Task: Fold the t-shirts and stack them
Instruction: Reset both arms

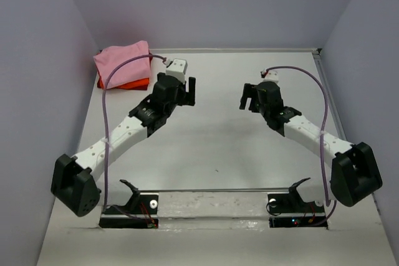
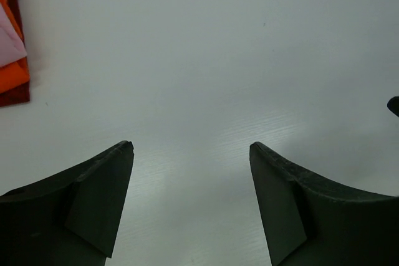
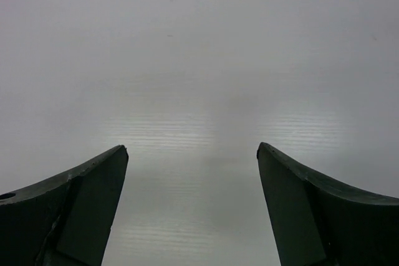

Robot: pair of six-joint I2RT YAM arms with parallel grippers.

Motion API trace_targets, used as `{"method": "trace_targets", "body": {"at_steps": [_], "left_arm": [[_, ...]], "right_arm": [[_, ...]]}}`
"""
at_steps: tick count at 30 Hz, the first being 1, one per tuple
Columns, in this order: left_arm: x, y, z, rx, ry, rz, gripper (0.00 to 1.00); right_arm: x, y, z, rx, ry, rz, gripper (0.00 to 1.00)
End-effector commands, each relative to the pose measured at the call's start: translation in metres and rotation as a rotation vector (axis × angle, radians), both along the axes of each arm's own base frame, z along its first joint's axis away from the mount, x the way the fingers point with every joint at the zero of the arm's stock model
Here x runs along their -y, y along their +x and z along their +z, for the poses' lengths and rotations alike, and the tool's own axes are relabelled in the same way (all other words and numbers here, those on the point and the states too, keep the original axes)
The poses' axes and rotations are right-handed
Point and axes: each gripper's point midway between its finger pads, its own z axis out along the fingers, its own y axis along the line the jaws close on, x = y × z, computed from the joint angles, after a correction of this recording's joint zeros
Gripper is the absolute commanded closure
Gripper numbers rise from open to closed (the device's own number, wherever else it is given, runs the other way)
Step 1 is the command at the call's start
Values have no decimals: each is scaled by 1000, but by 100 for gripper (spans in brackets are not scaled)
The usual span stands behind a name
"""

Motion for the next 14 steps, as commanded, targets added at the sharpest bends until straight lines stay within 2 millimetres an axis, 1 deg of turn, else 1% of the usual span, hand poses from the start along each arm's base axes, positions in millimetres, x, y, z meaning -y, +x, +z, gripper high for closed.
{"method": "trace_targets", "body": {"at_steps": [1,2,3,4,5,7,9,10,14], "left_arm": [[-35,-12,42,198,-48,90,13],[-35,-15,49,230,-61,75,11],[-41,-18,64,280,-69,92,9],[-47,-18,68,293,-69,121,9],[-54,-18,67,302,-47,147,7],[-61,-15,62,294,-10,185,5],[-60,-14,60,289,-2,181,4],[-56,-13,56,277,-3,162,4],[-51,-11,50,258,-12,152,4]], "right_arm": [[19,14,-26,-78,-21,-77,10],[24,17,-31,-86,-24,-107,9],[20,16,-40,-104,-25,-85,9],[20,17,-39,-97,-17,-89,9],[21,17,-47,-115,-29,-98,9],[21,17,-51,-126,-36,-100,9],[20,16,-51,-125,-35,-82,10],[20,16,-51,-118,-29,-86,10],[21,14,-45,-101,-29,-79,12]]}}
